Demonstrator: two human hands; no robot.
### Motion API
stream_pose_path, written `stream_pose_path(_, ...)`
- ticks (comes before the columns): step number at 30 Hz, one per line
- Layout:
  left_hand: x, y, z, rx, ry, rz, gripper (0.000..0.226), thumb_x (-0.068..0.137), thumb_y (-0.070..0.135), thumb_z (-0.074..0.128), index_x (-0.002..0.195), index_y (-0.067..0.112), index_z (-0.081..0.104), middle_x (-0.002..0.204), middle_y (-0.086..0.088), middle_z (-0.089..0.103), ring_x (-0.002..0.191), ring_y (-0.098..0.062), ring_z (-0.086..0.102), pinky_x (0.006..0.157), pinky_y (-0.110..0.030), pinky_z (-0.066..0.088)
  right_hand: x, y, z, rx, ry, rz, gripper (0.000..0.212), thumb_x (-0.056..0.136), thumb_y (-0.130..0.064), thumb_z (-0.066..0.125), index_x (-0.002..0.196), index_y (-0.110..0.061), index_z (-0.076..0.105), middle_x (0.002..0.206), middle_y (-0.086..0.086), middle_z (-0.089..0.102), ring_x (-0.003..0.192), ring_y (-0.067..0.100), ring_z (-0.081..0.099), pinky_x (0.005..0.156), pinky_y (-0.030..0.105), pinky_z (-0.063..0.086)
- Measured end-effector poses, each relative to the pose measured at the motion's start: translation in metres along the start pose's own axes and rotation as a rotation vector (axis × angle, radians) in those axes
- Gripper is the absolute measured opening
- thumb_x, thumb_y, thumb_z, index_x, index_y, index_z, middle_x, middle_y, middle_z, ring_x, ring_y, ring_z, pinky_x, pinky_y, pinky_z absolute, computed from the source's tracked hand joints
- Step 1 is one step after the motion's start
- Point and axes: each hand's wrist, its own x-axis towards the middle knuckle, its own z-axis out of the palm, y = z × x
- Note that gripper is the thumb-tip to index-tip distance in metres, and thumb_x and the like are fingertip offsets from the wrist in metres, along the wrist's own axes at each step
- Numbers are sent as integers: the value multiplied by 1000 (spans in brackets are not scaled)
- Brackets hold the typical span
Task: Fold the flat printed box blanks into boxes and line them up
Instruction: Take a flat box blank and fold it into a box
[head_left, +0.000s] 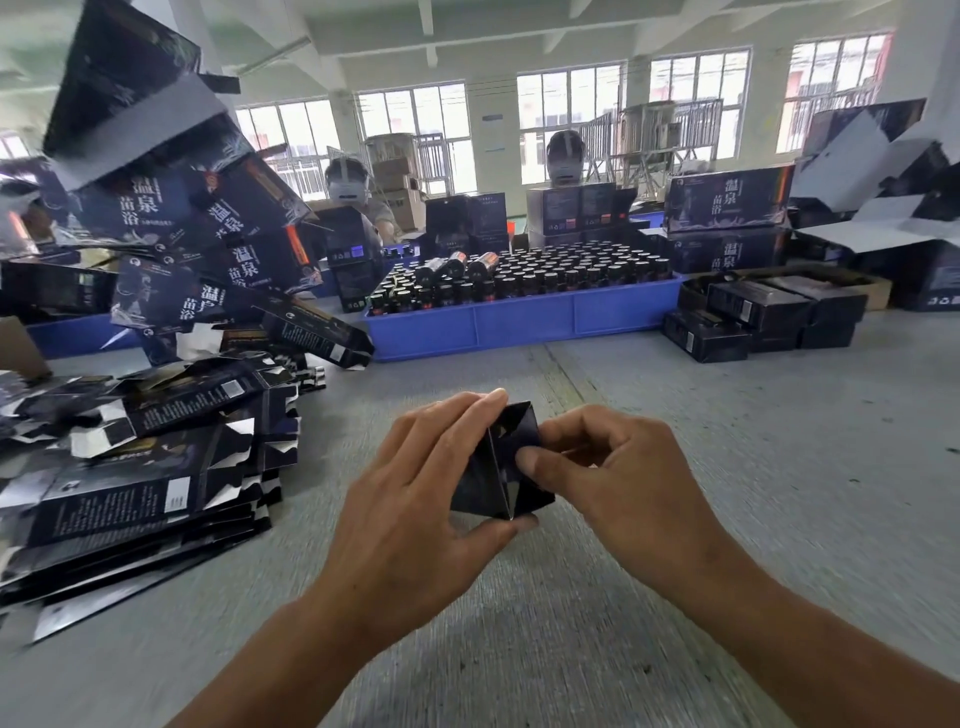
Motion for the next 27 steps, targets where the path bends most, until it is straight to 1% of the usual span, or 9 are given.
stream_pose_path(8,1,0,-1,-47,24,-13,81,80,57,62,148,22,35,146,11,40,132,-4,38,109,-5,23,2,-1,-4,74,-38,18,9,87,-24,75,95,-27,73,85,-20,74,76,-2,71,65,9,51)
stream_pose_path(11,2,-1,0,-60,27,-5,81,81,54,64,150,22,35,149,13,40,137,-4,37,112,-8,24,1,-1,-3,102,-65,30,32,84,-42,74,113,-31,69,96,-22,73,87,-3,71,68,10,53)
stream_pose_path(14,-1,-3,4,-61,-36,83,84,83,38,73,154,22,32,159,12,34,148,-12,29,119,-29,30,-1,0,-1,43,-113,47,59,79,-55,75,133,-42,54,109,-19,69,96,-6,68,71,12,55)
stream_pose_path(17,-2,-4,8,-13,-57,127,89,80,25,76,155,22,28,164,5,27,153,-19,19,119,-48,30,2,2,0,114,-92,133,56,85,-33,75,136,-36,53,109,-8,71,94,4,72,74,21,60)
stream_pose_path(19,-2,-5,9,-8,14,46,88,77,23,73,154,21,30,163,-1,27,153,-21,20,120,-47,28,8,5,-3,279,-80,224,52,82,-16,74,130,-28,56,100,0,76,89,12,74,73,25,61)
stream_pose_path(22,1,-7,6,-129,203,-295,66,92,30,66,150,28,34,160,3,31,148,-11,27,115,-31,27,12,10,-8,417,-132,292,56,62,-14,73,116,-22,61,96,3,77,88,20,75,76,31,60)
stream_pose_path(23,3,-8,4,-243,240,-428,60,96,41,61,149,34,34,155,9,36,144,-5,33,113,-28,29,12,11,-8,429,-159,302,56,58,-14,71,112,-21,62,96,3,77,90,21,75,77,33,60)
stream_pose_path(25,7,-11,1,-576,238,-631,67,85,55,57,146,45,32,137,18,51,124,6,51,101,-25,44,10,13,-7,390,-222,320,55,56,-14,73,110,-20,63,98,4,76,94,23,74,82,37,62)
stream_pose_path(27,8,-16,0,-868,225,-689,63,84,47,60,143,45,36,123,12,67,108,3,65,82,-23,57,7,13,-4,273,-296,314,55,57,-17,76,111,-22,64,100,2,76,96,20,74,87,41,61)
